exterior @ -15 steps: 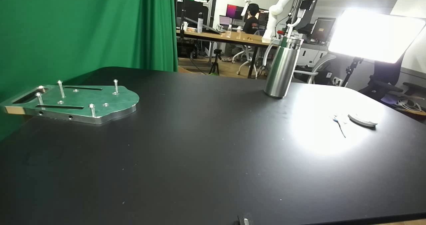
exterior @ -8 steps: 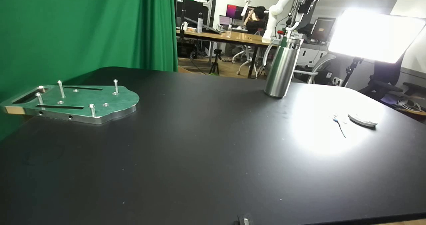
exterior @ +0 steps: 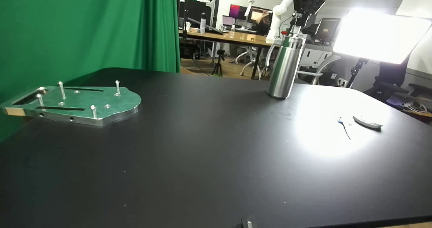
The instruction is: Use the brush to scrub inside the jar
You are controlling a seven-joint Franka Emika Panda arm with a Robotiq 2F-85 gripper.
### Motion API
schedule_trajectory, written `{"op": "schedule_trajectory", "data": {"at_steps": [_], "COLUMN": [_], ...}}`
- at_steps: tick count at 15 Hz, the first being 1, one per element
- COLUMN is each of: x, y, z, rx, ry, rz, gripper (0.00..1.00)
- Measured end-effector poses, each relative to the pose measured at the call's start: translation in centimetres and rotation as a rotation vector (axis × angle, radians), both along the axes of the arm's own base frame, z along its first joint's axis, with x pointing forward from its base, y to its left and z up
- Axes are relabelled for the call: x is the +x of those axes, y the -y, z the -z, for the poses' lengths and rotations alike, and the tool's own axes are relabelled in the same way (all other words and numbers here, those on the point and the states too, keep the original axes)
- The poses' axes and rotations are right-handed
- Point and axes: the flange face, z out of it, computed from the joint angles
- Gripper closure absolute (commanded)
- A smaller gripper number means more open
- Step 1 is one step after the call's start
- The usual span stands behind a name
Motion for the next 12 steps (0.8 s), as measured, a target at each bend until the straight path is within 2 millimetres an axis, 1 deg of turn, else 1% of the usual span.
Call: {"op": "schedule_trajectory", "data": {"at_steps": [2,4,8,12], "x": [0.6,1.1,1.6,1.4], "y": [-0.1,-0.1,0.0,0.1], "z": [1.5,2.3,2.3,2.4], "rx": [0.002,0.003,0.004,0.005], "ry": [-0.011,-0.015,-0.013,-0.033], "rz": [-0.006,-0.012,-0.019,-0.019], "gripper": [0.96,0.96,0.96,0.96]}}
